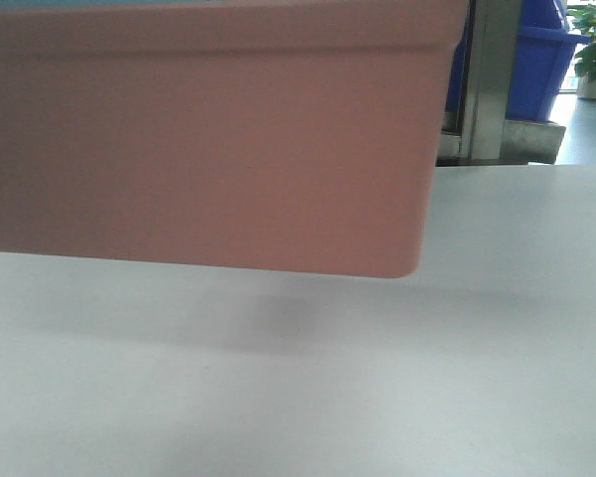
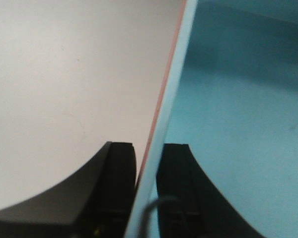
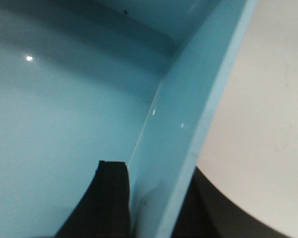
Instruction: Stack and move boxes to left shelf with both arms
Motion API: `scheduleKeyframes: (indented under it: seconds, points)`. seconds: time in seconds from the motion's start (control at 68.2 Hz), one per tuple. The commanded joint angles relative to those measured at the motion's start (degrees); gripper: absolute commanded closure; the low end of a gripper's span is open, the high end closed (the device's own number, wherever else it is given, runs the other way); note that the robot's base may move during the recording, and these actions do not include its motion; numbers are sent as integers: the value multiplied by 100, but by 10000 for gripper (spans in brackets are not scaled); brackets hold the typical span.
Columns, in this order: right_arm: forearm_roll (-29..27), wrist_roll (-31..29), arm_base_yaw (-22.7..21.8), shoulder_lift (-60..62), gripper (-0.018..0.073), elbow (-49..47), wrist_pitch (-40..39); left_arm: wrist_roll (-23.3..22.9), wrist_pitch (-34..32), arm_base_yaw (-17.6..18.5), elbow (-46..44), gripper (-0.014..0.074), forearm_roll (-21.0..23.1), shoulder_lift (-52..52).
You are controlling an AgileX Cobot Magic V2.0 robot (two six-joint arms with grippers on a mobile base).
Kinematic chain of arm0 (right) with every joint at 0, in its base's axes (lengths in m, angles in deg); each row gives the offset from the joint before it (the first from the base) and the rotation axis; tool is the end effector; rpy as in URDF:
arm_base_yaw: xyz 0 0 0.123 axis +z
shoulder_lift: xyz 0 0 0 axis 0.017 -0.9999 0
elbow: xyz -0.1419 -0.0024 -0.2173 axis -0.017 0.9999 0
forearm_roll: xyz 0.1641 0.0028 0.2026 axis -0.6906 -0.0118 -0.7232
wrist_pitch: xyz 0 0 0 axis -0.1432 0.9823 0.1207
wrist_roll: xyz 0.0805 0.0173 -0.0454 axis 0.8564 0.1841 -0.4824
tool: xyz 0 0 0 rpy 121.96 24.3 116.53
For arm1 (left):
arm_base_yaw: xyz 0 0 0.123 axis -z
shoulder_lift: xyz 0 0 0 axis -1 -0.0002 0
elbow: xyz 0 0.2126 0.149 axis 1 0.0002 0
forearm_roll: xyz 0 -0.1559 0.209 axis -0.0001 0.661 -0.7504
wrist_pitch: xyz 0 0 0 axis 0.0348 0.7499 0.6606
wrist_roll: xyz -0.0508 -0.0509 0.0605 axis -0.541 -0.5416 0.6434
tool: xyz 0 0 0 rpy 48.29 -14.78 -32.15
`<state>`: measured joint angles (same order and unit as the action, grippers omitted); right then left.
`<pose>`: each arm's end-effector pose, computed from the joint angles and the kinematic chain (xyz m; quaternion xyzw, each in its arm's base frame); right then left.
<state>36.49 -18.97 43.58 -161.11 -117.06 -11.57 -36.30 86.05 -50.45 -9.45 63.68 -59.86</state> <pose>0.2876 0.2303 0.3319 -0.1243 0.9376 -0.0210 0.3242 0.2793 -0.1903 0.3244 0.0072 0.9350 -0.0570 0.3499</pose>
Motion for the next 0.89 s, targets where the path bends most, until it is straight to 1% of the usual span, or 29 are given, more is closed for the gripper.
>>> scheduleKeyframes:
  seconds: [0.0,0.88]
  points:
    - [-381,107,143,218,523,-220,-1255,-30,-1422,233,-282,599,345,223]
    - [-381,107,143,218,523,-220,-1255,-30,-1422,233,-282,599,345,223]
